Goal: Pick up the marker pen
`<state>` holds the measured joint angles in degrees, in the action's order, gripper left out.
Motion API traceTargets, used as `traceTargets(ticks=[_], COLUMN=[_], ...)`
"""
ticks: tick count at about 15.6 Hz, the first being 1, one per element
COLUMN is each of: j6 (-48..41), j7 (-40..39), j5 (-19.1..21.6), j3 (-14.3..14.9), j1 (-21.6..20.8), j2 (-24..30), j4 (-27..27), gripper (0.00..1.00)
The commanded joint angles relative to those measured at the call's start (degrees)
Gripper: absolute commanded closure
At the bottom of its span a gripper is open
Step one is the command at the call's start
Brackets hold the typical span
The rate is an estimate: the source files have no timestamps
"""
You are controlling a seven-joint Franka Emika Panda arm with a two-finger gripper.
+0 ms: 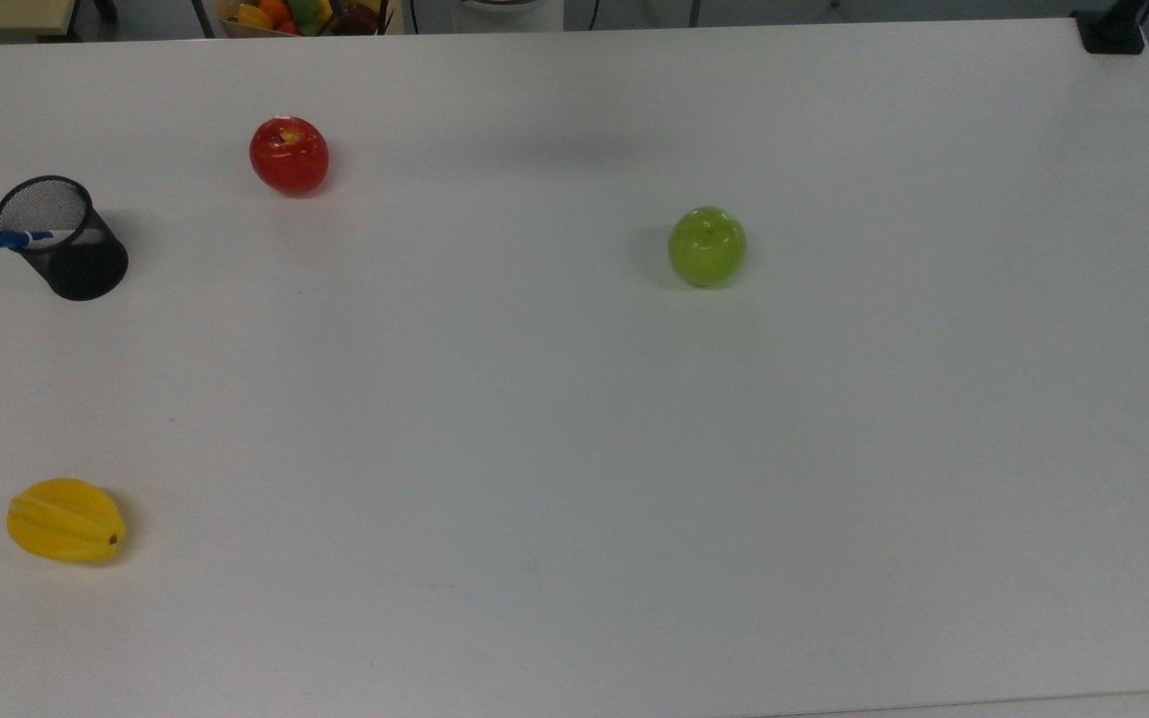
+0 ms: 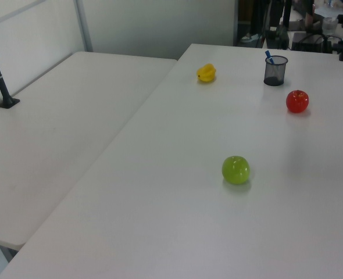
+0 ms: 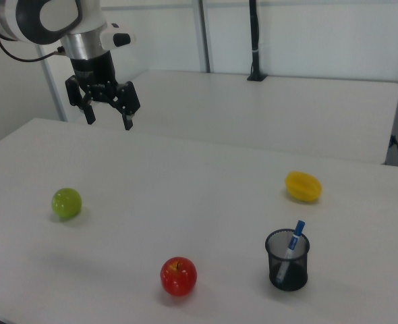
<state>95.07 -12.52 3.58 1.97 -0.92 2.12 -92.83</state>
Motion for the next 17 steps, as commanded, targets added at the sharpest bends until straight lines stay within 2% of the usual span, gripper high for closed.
traceTargets(ticks=[1, 17], j6=[1.1, 1.3], j7=[-0.9, -1.8], j5=[-0.7, -0.6], j3=[0.7, 0.7], j1=[-0.8, -0.2], j2=[1.2, 0.9], j4=[-1.6, -1.6], gripper=[0.0, 0.0])
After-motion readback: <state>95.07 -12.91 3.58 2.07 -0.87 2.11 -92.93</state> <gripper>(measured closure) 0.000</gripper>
